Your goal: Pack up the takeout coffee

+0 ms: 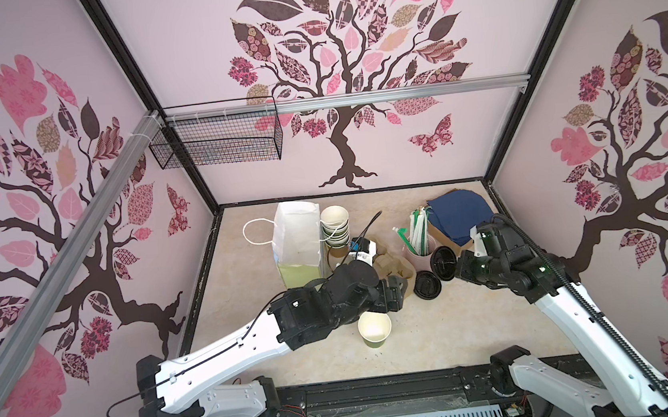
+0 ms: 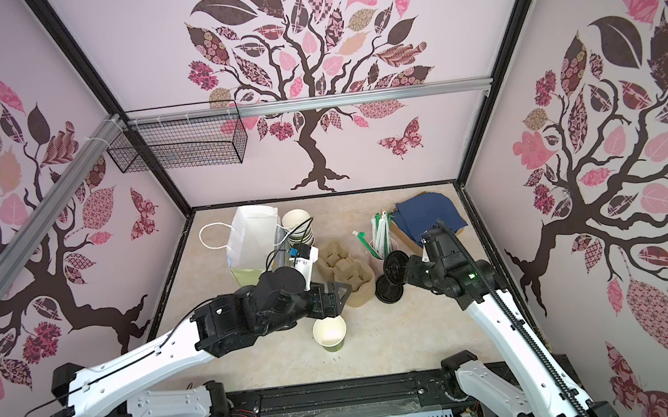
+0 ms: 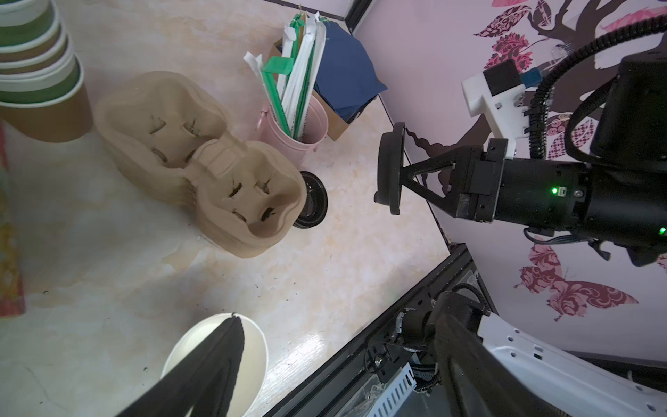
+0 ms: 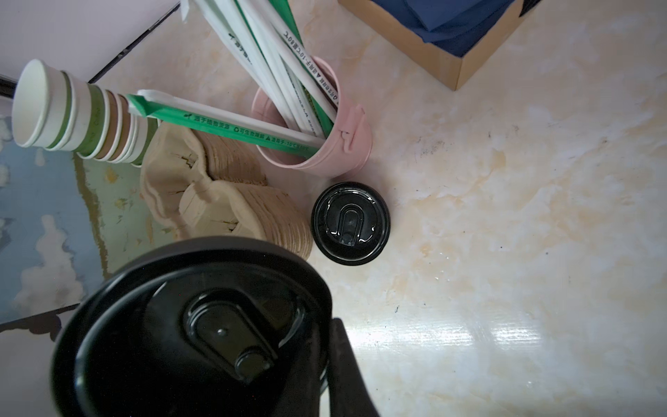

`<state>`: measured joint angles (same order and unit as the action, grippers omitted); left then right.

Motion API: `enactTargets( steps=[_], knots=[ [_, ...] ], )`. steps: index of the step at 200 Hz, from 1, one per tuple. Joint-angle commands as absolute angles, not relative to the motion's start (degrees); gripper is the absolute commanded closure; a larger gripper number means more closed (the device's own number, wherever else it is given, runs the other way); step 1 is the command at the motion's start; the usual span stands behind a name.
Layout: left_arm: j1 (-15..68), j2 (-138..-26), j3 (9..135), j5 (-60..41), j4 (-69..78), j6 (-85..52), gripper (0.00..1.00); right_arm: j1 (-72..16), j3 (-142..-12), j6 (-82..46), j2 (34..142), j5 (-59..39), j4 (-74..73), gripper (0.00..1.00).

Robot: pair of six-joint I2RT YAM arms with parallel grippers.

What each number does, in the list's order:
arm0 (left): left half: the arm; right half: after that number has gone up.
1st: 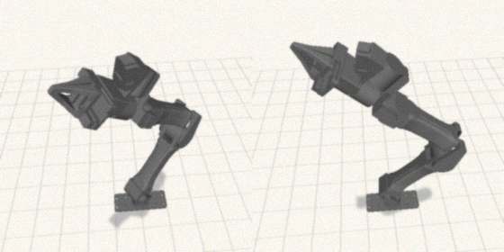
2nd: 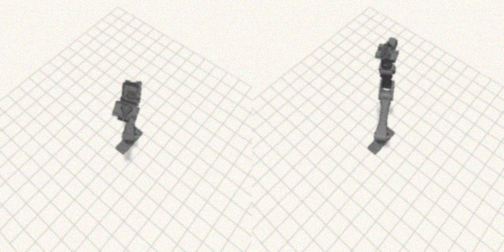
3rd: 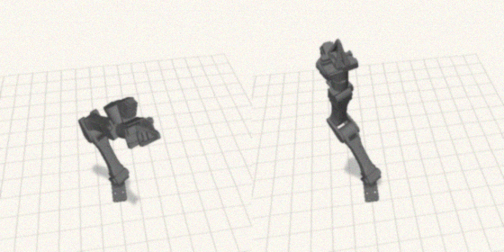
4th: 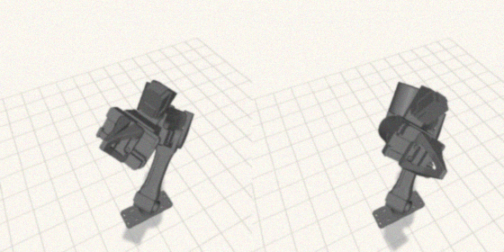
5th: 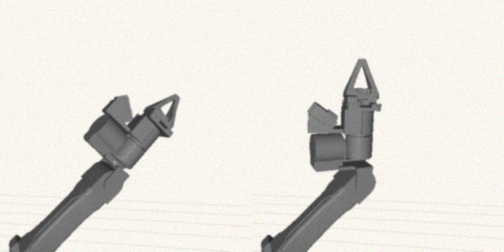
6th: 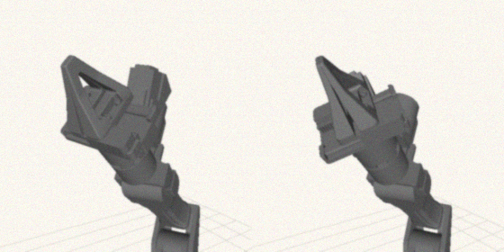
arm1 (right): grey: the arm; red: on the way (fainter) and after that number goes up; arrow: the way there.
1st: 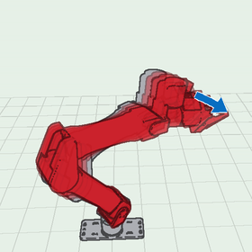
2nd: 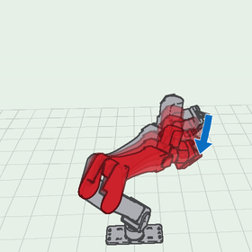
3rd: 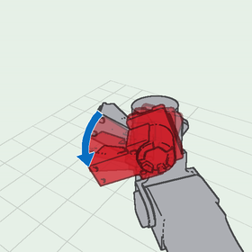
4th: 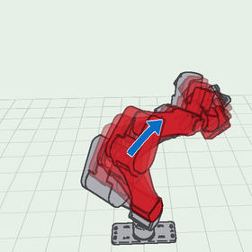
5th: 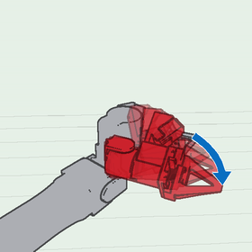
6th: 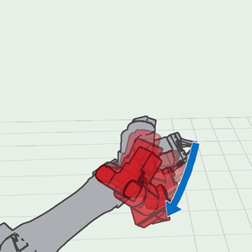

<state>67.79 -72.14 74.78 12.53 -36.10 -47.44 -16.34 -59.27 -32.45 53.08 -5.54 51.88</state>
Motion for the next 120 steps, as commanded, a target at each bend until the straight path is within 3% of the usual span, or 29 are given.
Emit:
enactTargets(
  steps=[1, 45, 120],
  knots=[
    [67.53, -75.58, 79.99, 9.44, -36.52, -49.67, 0.12, -20.21, -63.59, -31.22, 53.71, -6.12, 56.45, 0.92],
    [65.40, -79.64, 82.97, 7.36, -35.52, -55.18, 0.10, -27.43, -67.54, -32.26, 55.78, -4.92, 57.68, 0.92],
    [61.13, -86.35, 83.37, 0.56, -26.11, -57.67, 0.07, -28.39, -69.27, -29.57, 57.57, -6.88, 57.79, 0.92]
  ],
)
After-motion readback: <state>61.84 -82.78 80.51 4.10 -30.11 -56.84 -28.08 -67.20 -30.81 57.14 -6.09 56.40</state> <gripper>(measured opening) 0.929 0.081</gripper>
